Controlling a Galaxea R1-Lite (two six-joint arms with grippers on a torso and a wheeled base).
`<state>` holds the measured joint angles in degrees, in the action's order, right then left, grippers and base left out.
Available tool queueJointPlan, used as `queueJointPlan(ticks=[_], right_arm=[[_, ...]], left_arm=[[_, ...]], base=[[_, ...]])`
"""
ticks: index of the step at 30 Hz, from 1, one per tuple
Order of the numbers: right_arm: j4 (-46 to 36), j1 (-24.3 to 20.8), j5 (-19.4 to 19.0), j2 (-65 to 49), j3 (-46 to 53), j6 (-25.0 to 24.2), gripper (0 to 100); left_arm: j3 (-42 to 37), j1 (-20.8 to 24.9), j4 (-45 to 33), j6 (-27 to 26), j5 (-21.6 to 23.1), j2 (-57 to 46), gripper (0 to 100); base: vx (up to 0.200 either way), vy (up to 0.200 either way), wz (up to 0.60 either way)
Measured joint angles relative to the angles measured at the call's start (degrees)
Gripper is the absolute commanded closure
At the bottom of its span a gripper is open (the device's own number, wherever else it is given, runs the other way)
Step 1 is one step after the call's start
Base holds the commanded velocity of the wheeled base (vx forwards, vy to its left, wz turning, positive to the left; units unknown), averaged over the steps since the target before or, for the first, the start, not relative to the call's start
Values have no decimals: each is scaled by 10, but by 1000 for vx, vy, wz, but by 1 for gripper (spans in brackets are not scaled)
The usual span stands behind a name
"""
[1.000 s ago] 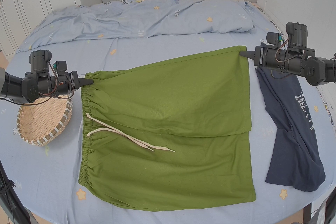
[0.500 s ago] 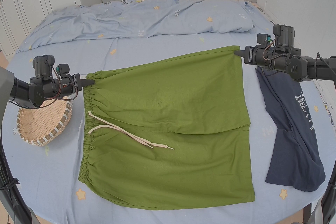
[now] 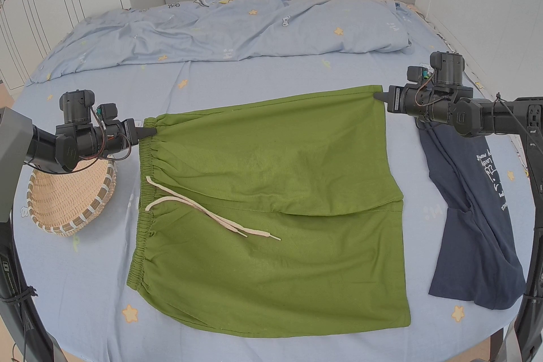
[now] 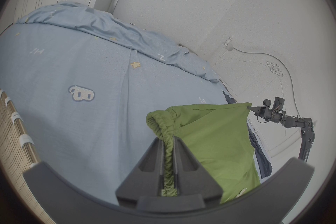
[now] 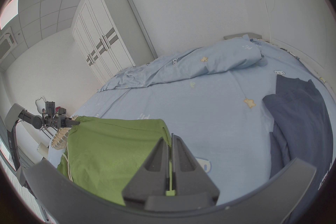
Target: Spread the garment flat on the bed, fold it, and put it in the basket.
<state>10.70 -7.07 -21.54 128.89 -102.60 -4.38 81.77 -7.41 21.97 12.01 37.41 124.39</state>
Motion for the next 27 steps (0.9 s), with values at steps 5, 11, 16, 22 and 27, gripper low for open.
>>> queueJointPlan(ticks=[5, 11, 16, 22, 27], right_arm=[[0, 1, 4, 16, -6, -1, 0], [-2, 0, 4, 28, -8, -6, 0], [-20, 8, 2, 29, -4, -9, 0], [-26, 12, 0, 0, 45, -25, 0], [-20, 11, -2, -57, 158, -46, 0]], left_arm=[[10, 0, 0, 0, -8, 10, 0], [25, 5, 0, 0, -27, 24, 0], [20, 7, 0, 0, -28, 22, 0], [-4, 11, -2, 26, -29, -10, 0], [-47, 14, -3, 75, -27, -57, 0]], base=[[0, 0, 0], [0, 0, 0], [0, 0, 0], [0, 0, 0], [0, 0, 0]])
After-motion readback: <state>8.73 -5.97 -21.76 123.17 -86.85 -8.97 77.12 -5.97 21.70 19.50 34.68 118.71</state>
